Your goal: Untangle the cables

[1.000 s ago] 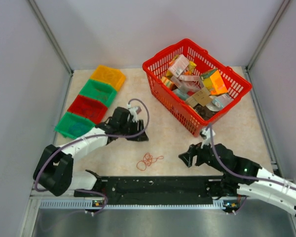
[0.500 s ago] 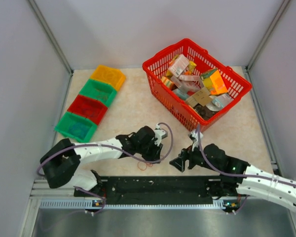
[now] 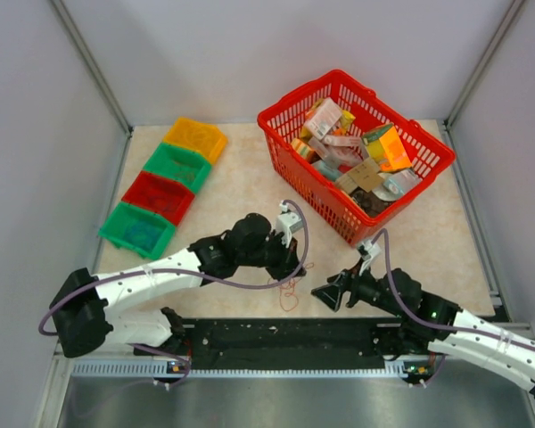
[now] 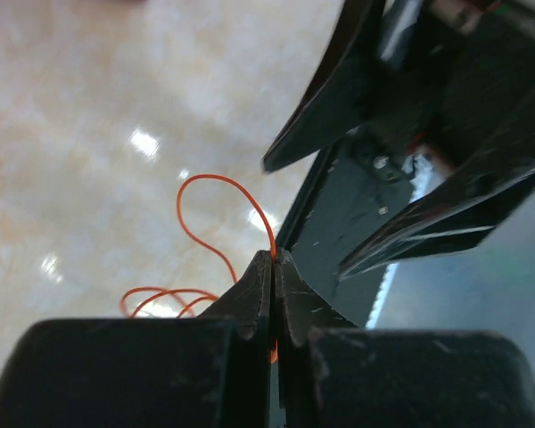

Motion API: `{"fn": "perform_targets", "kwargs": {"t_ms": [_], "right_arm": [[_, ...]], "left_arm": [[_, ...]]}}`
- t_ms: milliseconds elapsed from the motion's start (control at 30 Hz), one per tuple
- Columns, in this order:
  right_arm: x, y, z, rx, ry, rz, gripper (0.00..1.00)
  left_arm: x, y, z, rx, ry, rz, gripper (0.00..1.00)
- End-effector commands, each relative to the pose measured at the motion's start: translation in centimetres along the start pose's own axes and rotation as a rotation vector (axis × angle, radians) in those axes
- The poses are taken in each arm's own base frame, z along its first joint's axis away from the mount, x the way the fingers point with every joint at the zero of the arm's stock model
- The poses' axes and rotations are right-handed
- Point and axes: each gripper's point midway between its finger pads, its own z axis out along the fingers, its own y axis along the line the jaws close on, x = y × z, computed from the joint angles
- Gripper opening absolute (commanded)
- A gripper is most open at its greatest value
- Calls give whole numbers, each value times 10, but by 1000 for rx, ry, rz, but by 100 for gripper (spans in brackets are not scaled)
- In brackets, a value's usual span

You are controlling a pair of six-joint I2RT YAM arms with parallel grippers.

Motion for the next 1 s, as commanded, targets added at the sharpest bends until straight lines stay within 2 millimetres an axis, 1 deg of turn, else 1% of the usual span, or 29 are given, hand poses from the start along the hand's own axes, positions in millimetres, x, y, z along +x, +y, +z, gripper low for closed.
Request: {"fn": "perform_targets", "kwargs": {"t_ms": [0, 33, 67, 100, 133, 200, 267, 333, 367, 400, 467, 567, 700, 867, 967], "right_arm": [[-20, 29, -3, -133, -65, -38, 81], [-21, 32, -3, -150, -70, -41, 81], [-23, 34, -3, -156, -78, -44, 81], [-27, 38, -3, -171, -95, -46, 81], [-26, 42, -3, -193, -85, -50, 81], [-26, 44, -1, -205, -87, -52, 81], [-26, 42, 1, -192, -91, -37, 80], [-30, 25, 5, -96, -117, 17, 75], [-31, 16, 5, -50, -133, 44, 73], [-34, 12, 4, -34, -160, 68, 72], [-40, 15, 1, -63, -207, 89, 70], [-48, 17, -5, -93, -272, 125, 70], [-58, 19, -11, -107, -323, 152, 69], [-60, 25, -12, -131, -323, 150, 68], [-58, 29, -10, -152, -308, 138, 67]], "left_arm": [[-41, -43, -10, 175, -106, -5, 0], [-41, -49, -12, 207, -101, -27, 0], [-48, -59, -13, 264, -129, -20, 0], [-50, -65, -15, 300, -134, -27, 0], [-55, -71, -17, 327, -150, -26, 0], [-61, -78, -20, 356, -170, -36, 0], [-65, -81, -22, 372, -184, -44, 0], [-67, -85, -25, 393, -194, -36, 0], [-67, -85, -25, 394, -193, -34, 0], [-66, -86, -25, 398, -191, -32, 0], [-63, -84, -23, 397, -179, -40, 0], [-59, -87, -22, 430, -167, -44, 0], [-60, -90, -21, 451, -161, -52, 0], [-58, -88, -17, 445, -153, -59, 0], [-59, -92, -19, 469, -152, -58, 0]]}}
